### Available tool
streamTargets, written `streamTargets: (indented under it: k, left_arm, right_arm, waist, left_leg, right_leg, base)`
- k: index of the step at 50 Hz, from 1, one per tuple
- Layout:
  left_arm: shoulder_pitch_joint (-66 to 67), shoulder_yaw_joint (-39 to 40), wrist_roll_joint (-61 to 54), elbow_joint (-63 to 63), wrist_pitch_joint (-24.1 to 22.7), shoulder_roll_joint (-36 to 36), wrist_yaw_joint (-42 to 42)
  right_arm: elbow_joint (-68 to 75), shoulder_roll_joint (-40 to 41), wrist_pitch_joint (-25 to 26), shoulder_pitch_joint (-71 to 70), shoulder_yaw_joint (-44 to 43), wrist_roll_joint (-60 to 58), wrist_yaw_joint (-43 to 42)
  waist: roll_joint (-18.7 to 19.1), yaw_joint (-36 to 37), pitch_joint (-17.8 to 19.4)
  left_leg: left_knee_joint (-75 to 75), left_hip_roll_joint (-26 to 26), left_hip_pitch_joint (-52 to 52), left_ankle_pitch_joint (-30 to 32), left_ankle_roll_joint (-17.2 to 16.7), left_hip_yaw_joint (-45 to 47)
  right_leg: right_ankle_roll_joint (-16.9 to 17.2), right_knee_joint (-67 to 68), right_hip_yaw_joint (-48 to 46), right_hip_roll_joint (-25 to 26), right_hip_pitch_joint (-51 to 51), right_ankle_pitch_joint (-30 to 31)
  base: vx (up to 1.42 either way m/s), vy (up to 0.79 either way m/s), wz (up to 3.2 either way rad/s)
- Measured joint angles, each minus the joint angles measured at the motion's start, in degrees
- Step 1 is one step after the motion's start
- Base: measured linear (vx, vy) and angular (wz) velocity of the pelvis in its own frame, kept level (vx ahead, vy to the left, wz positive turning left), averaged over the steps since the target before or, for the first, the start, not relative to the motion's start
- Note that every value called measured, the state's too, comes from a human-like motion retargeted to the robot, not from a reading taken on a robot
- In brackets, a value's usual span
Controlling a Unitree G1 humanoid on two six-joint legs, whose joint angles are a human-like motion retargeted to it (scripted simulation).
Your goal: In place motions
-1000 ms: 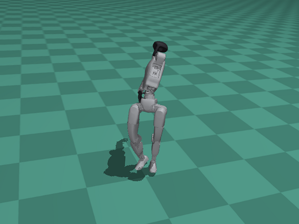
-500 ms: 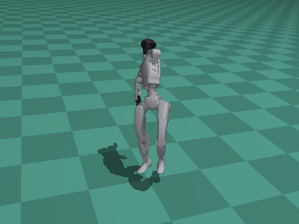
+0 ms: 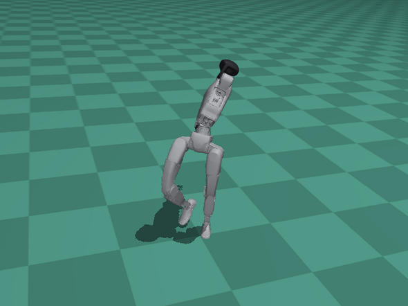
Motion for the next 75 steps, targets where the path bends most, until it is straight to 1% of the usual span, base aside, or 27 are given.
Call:
streamTargets:
  k: [5,11,15,20,22,23,25,27,28,30,33,35,38,42,45,48,52,55,57,59,60,61,63,65,67,70,75]
  left_arm:
    - [0.0,0.0,-1.0,-7.1,-2.4,0.0,-6.7]
    - [0.0,0.0,0.0,-9.2,-2.2,0.0,-10.0]
    - [0.0,0.0,2.5,-4.5,1.0,0.0,-8.9]
    - [0.0,0.0,4.5,7.2,7.9,0.0,-3.1]
    - [0.0,0.0,4.1,12.1,10.8,0.0,-0.2]
    - [0.0,0.0,3.7,14.5,12.1,0.0,1.1]
    - [0.0,0.0,2.5,19.8,14.3,0.0,3.6]
    - [0.0,0.0,1.3,24.5,15.1,0.0,6.0]
    - [0.0,0.0,0.3,27.0,15.0,0.0,7.7]
    - [0.0,0.0,-4.1,31.4,12.4,0.0,12.6]
    - [0.0,0.0,-9.1,34.8,9.9,0.0,13.4]
    - [0.0,0.0,-11.5,36.6,10.0,0.0,12.7]
    - [0.0,0.0,-14.9,38.6,9.4,0.0,13.0]
    - [0.0,0.0,-16.0,40.3,9.6,0.0,14.3]
    - [0.0,0.0,-16.6,40.0,9.4,0.0,15.7]
    - [0.0,0.0,-16.9,37.2,8.7,0.0,14.8]
    - [0.0,0.0,-15.8,31.6,7.8,0.0,10.9]
    - [0.0,0.0,-14.1,26.9,6.9,0.0,9.5]
    - [0.0,0.0,-13.3,25.1,7.0,0.0,9.9]
    - [0.0,0.0,-12.2,24.1,7.3,0.0,10.9]
    - [0.0,0.0,-11.5,23.8,7.6,0.0,11.6]
    - [0.0,0.0,-10.7,23.3,8.0,0.0,12.0]
    - [0.0,0.0,-8.8,21.9,8.8,0.0,12.0]
    - [0.0,0.0,-4.8,18.5,8.3,0.0,10.7]
    - [0.0,0.0,0.9,12.7,6.4,0.0,7.6]
    - [0.0,0.0,9.7,1.2,2.7,0.0,0.3]
    - [0.0,0.0,8.1,-13.2,-4.8,0.0,-6.8]
  right_arm:
    - [4.4,0.0,-0.5,-3.4,0.0,1.9,-0.6]
    - [4.6,0.0,-1.9,-4.6,0.0,3.5,-0.7]
    - [2.0,0.0,-3.3,-3.9,0.0,3.3,-0.3]
    - [-3.6,0.0,-4.9,-3.1,0.0,2.5,0.3]
    - [-5.7,0.0,-5.1,-2.8,0.0,2.9,-0.4]
    - [-6.7,0.0,-5.0,-2.6,0.0,3.4,-0.9]
    - [-8.3,0.0,-4.1,-1.9,0.4,5.0,-2.5]
    - [-11.5,0.0,-3.4,-2.0,2.5,6.6,-3.3]
    - [-13.9,0.0,-3.4,-2.6,3.7,6.9,-3.5]
    - [-22.0,0.0,-4.2,-4.9,7.4,6.2,-3.7]
    - [-35.1,0.0,-6.0,-8.9,10.8,3.8,-2.5]
    - [-42.9,0.0,-7.1,-9.1,8.3,3.1,-3.0]
    - [-52.3,0.0,-9.1,-9.1,6.4,6.8,-5.1]
    - [-60.0,0.0,-10.6,-9.1,6.3,11.4,-5.9]
    - [-62.8,0.0,-10.3,-9.1,5.9,12.1,-4.6]
    - [-63.3,0.0,-9.3,-9.1,6.2,14.1,-4.0]
    - [-60.6,0.0,-8.1,-6.5,6.5,20.1,-4.4]
    - [-57.4,0.0,-7.3,-3.4,6.2,23.1,-4.4]
    - [-53.7,0.0,-6.6,-1.2,6.1,21.8,-3.5]
    - [-49.1,0.0,-5.9,0.2,5.9,18.8,-2.6]
    - [-46.6,0.0,-5.7,0.8,5.7,17.0,-2.2]
    - [-43.9,0.0,-5.4,1.5,5.5,14.9,-1.6]
    - [-37.1,0.0,-4.6,2.9,4.9,10.2,-0.9]
    - [-29.9,0.0,-4.0,3.9,4.1,6.9,-1.5]
    - [-22.6,0.0,-3.6,4.1,3.5,5.3,-3.2]
    - [-10.1,0.0,-2.7,2.4,0.5,4.6,-4.3]
    - [7.2,0.0,0.1,-1.3,0.0,8.4,-3.3]
  waist:
    - [-0.1,-2.8,-0.7]
    - [-0.2,-0.9,-1.8]
    - [-0.1,2.3,-2.3]
    - [-0.1,6.9,-2.2]
    - [0.1,8.4,-0.9]
    - [0.1,9.5,-0.1]
    - [-0.2,12.6,1.5]
    - [-0.8,17.5,2.7]
    - [-1.0,19.5,3.3]
    - [-1.2,21.1,5.7]
    - [-0.9,24.3,8.4]
    - [-0.5,27.5,10.5]
    - [-0.5,31.0,12.3]
    - [-0.5,35.3,12.5]
    - [-0.5,35.7,11.5]
    - [-0.5,34.2,10.4]
    - [-0.5,29.5,8.4]
    - [-0.1,25.7,6.7]
    - [0.3,22.3,6.1]
    - [0.5,18.8,4.7]
    - [0.6,16.8,3.9]
    - [0.6,14.3,3.3]
    - [0.4,10.0,2.9]
    - [0.3,4.7,2.8]
    - [0.4,0.2,3.9]
    - [0.5,-5.5,5.0]
    - [0.1,-9.7,0.2]
  left_leg:
    - [-0.9,0.4,-1.2,0.0,0.7,2.3]
    - [-1.0,-3.6,-3.2,-0.6,0.7,3.6]
    - [-1.1,-6.3,-3.9,-1.0,-0.1,4.8]
    - [-0.6,-9.6,-4.2,-1.6,-1.0,6.1]
    - [0.6,-9.6,-4.1,-1.3,-1.6,7.0]
    - [1.8,-9.6,-4.0,-0.7,-2.1,7.7]
    - [7.4,-9.1,-4.1,4.0,-3.4,11.0]
    - [19.7,-7.6,-9.2,15.9,-3.9,13.6]
    - [26.9,-7.2,-13.4,21.4,-1.3,13.3]
    - [41.4,-8.3,-25.0,24.0,2.5,7.5]
    - [61.0,-3.9,-39.7,15.8,4.9,11.3]
    - [70.4,-1.0,-48.2,11.4,6.8,14.5]
    - [79.9,1.0,-59.2,7.7,6.5,16.4]
    - [81.6,3.0,-64.0,6.4,5.3,18.2]
    - [78.0,3.0,-60.6,7.1,5.0,16.8]
    - [69.7,0.3,-53.1,10.3,2.7,13.8]
    - [51.0,-5.4,-37.4,13.7,0.2,10.4]
    - [33.5,-7.7,-24.9,15.3,-0.8,6.8]
    - [19.6,-9.6,-15.3,9.9,-2.8,3.4]
    - [10.0,-10.3,-7.2,-0.5,-1.4,3.8]
    - [6.3,-9.9,-4.2,-3.4,0.3,4.7]
    - [4.5,-9.1,-2.6,-3.3,0.6,3.3]
    - [3.1,-8.2,-1.1,-2.7,0.6,-0.8]
    - [3.0,-6.3,0.0,-3.0,1.1,-2.2]
    - [3.2,-4.7,0.4,-2.9,1.9,-1.3]
    - [3.4,-4.7,-0.3,-2.5,3.9,-2.5]
    - [2.1,-3.0,-2.0,-0.4,4.7,-1.8]
  right_leg:
    - [1.8,10.0,2.3,1.1,-10.1,-1.0]
    - [2.5,1.4,5.9,-1.1,-8.3,-0.2]
    - [4.7,-10.8,8.9,-1.3,-1.7,-0.2]
    - [6.8,-30.3,9.1,-2.0,9.0,-0.2]
    - [5.9,-37.9,6.5,-2.2,13.6,-7.7]
    - [4.4,-40.9,4.9,-2.1,15.5,-10.3]
    - [2.0,-46.2,5.0,-3.1,18.6,-11.3]
    - [3.6,-49.5,7.3,-7.1,20.6,-9.8]
    - [4.2,-50.5,7.7,-9.0,21.1,-9.0]
    - [4.6,-50.9,7.4,-10.7,20.9,-7.8]
    - [3.0,-51.4,6.9,-11.0,19.4,-6.7]
    - [1.8,-52.2,7.6,-10.8,18.6,-6.0]
    - [0.9,-53.0,8.9,-10.6,17.3,-4.7]
    - [0.0,-52.9,11.7,-10.2,15.1,-4.4]
    - [0.2,-52.0,11.5,-9.6,14.1,-5.2]
    - [1.2,-51.7,9.9,-8.9,14.6,-6.4]
    - [2.2,-51.4,6.9,-8.0,16.8,-8.3]
    - [2.5,-50.5,4.8,-5.4,18.0,-10.0]
    - [2.4,-48.3,3.7,-3.5,19.4,-11.6]
    - [2.6,-45.0,2.2,-2.2,20.3,-11.7]
    - [2.8,-42.6,1.3,-1.6,20.7,-10.9]
    - [3.2,-37.7,0.4,-1.1,19.6,-6.6]
    - [3.6,-25.7,0.2,-1.4,15.5,5.3]
    - [2.9,-13.2,1.7,-2.4,8.6,11.9]
    - [0.5,0.6,1.8,-3.9,0.7,8.3]
    - [-0.8,19.6,3.3,-6.3,-13.8,1.8]
    - [1.0,28.5,3.9,-5.3,-29.0,-3.1]
  base:
    - [-0.04,-0.05,-0.03]
    - [-0.01,-0.02,-0.58]
    - [0.04,-0.02,-0.59]
    - [-0.02,-0.05,-0.46]
    - [-0.14,-0.08,-0.52]
    - [-0.03,0.0,-0.66]
    - [-0.03,0.0,-0.9]
    - [-0.29,-0.17,-1.01]
    - [-0.38,-0.18,-0.51]
    - [-0.41,-0.14,0.07]
    - [-0.41,-0.07,0.08]
    - [-0.16,0.01,-0.36]
    - [0.08,-0.02,-0.41]
    - [0.02,0.02,-0.48]
    - [0.06,0.01,0.19]
    - [0.1,0.01,0.53]
    - [0.25,-0.01,0.65]
    - [0.35,0.02,0.6]
    - [0.38,0.08,0.52]
    - [0.34,0.04,0.81]
    - [0.35,0.08,1.15]
    - [0.28,0.1,1.19]
    - [-0.04,0.06,0.94]
    - [-0.31,0.06,0.86]
    - [-0.28,0.17,0.32]
    - [-0.15,0.09,0.71]
    - [0.09,-0.03,0.74]
